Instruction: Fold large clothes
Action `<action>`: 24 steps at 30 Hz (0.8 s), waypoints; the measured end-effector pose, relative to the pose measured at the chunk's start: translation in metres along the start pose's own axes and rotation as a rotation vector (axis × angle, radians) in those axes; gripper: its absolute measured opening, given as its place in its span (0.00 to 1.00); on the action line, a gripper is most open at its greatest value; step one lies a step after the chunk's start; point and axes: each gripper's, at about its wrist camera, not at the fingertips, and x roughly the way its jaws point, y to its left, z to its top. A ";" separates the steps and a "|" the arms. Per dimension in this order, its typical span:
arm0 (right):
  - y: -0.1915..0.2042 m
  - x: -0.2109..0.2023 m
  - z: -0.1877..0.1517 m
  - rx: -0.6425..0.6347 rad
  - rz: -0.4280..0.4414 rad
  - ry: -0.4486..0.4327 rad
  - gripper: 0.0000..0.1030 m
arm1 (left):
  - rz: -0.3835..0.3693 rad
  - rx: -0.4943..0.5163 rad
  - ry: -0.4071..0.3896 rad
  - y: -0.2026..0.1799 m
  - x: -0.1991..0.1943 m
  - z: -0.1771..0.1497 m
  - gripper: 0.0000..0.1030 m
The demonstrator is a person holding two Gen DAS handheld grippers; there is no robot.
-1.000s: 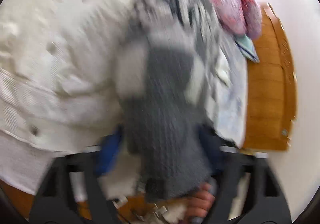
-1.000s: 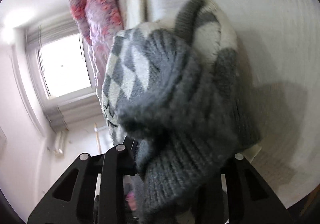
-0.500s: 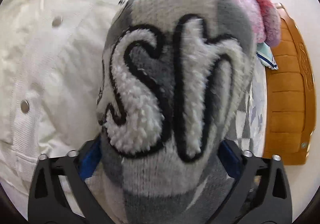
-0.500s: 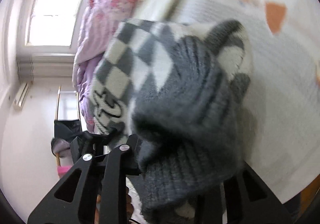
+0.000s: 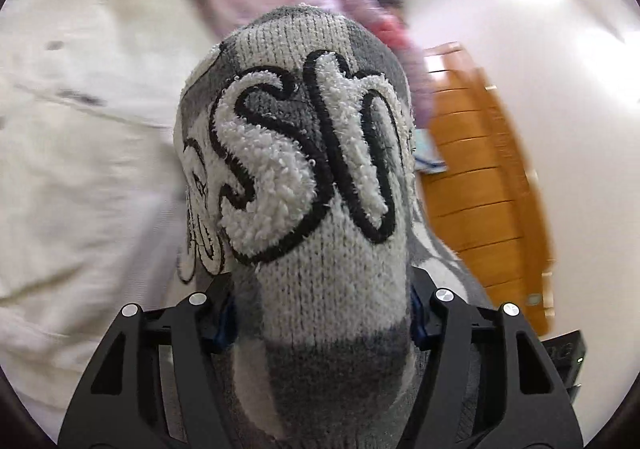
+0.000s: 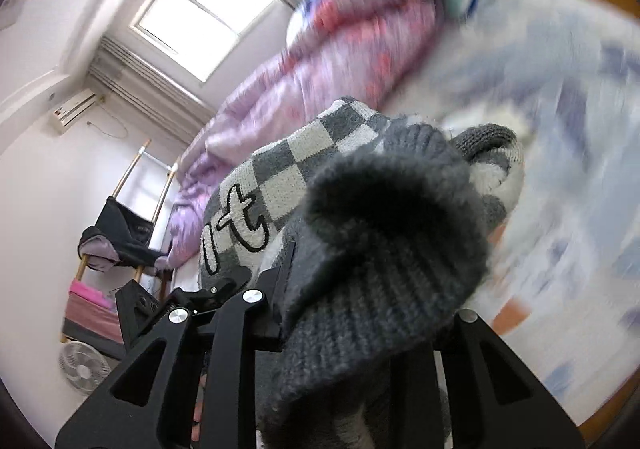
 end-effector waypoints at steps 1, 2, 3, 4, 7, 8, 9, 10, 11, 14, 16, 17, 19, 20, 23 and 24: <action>-0.001 -0.017 0.010 -0.017 -0.006 -0.028 0.21 | -0.040 -0.002 0.005 -0.013 0.006 -0.001 0.60; -0.002 -0.041 0.025 -0.035 -0.020 -0.066 0.21 | -0.095 -0.014 0.013 -0.030 0.014 -0.004 0.60; -0.002 -0.042 0.040 -0.042 -0.031 -0.089 0.21 | -0.133 -0.018 0.019 -0.042 0.020 -0.006 0.60; -0.002 -0.064 0.051 -0.064 -0.046 -0.125 0.21 | -0.185 -0.015 0.026 -0.060 0.026 -0.012 0.60; -0.010 -0.102 0.065 -0.078 -0.069 -0.188 0.21 | -0.331 -0.031 0.049 -0.090 0.046 -0.023 0.60; -0.014 -0.114 0.068 -0.080 -0.072 -0.205 0.21 | -0.370 -0.043 0.059 -0.095 0.053 -0.028 0.60; -0.018 -0.120 0.067 -0.074 -0.078 -0.210 0.21 | -0.394 -0.047 0.070 -0.097 0.059 -0.032 0.60; -0.022 -0.117 0.067 -0.060 -0.081 -0.206 0.22 | -0.401 -0.052 0.088 -0.097 0.071 -0.037 0.60; -0.033 -0.116 0.061 -0.045 -0.086 -0.192 0.22 | -0.390 -0.048 0.105 -0.092 0.077 -0.041 0.60; -0.079 -0.085 0.033 0.048 -0.115 -0.122 0.22 | -0.280 -0.022 0.181 -0.054 0.100 -0.054 0.61; -0.127 -0.044 -0.001 0.141 -0.143 -0.037 0.22 | -0.138 0.019 0.254 -0.019 0.126 -0.064 0.61; -0.146 -0.031 -0.015 0.188 -0.150 0.011 0.22 | -0.052 0.042 0.284 -0.002 0.137 -0.069 0.61; -0.191 0.013 -0.051 0.297 -0.167 0.135 0.22 | 0.115 0.075 0.353 0.033 0.156 -0.078 0.61; -0.212 0.038 -0.076 0.356 -0.174 0.202 0.22 | 0.146 0.105 0.353 0.045 0.158 -0.082 0.61; -0.218 0.050 -0.098 0.357 -0.161 0.204 0.22 | 0.150 0.152 0.335 0.050 0.153 -0.088 0.62; -0.220 0.050 -0.100 0.374 -0.156 0.195 0.23 | 0.149 0.142 0.331 0.050 0.155 -0.085 0.62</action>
